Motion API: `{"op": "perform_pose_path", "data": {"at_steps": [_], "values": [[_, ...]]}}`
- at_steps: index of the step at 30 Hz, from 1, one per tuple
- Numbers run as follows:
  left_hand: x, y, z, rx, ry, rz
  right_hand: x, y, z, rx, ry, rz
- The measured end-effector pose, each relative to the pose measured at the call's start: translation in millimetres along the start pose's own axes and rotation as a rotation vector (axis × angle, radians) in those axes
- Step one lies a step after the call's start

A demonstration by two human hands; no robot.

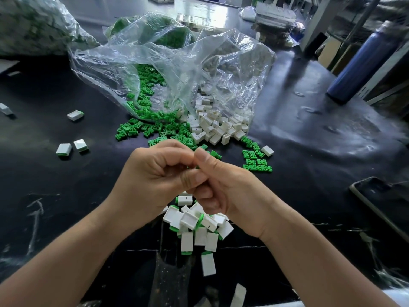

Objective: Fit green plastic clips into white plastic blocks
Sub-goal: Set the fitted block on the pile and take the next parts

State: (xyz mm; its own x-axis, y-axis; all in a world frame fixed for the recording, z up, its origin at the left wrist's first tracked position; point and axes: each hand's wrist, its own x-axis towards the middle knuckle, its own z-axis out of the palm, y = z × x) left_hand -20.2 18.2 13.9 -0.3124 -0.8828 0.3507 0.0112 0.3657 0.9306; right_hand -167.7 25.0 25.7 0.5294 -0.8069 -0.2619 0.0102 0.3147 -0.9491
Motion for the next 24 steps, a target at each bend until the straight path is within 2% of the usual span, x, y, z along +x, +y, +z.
{"op": "perform_pose_path", "data": {"at_steps": [10,18,21,24], "values": [[0,2,1,0.025,0.022,-0.008,-1,1,5,0.04,0.078,-0.014],[-1,5,-1,-0.015,-0.043,0.001,1,2,10,0.173,0.093,0.046],[-2,4,2,-0.059,-0.017,-0.015,0,4,11,0.093,0.143,0.0],[-1,6,1,-0.09,-0.029,-0.008,1,2,9,0.074,0.058,-0.005]]}}
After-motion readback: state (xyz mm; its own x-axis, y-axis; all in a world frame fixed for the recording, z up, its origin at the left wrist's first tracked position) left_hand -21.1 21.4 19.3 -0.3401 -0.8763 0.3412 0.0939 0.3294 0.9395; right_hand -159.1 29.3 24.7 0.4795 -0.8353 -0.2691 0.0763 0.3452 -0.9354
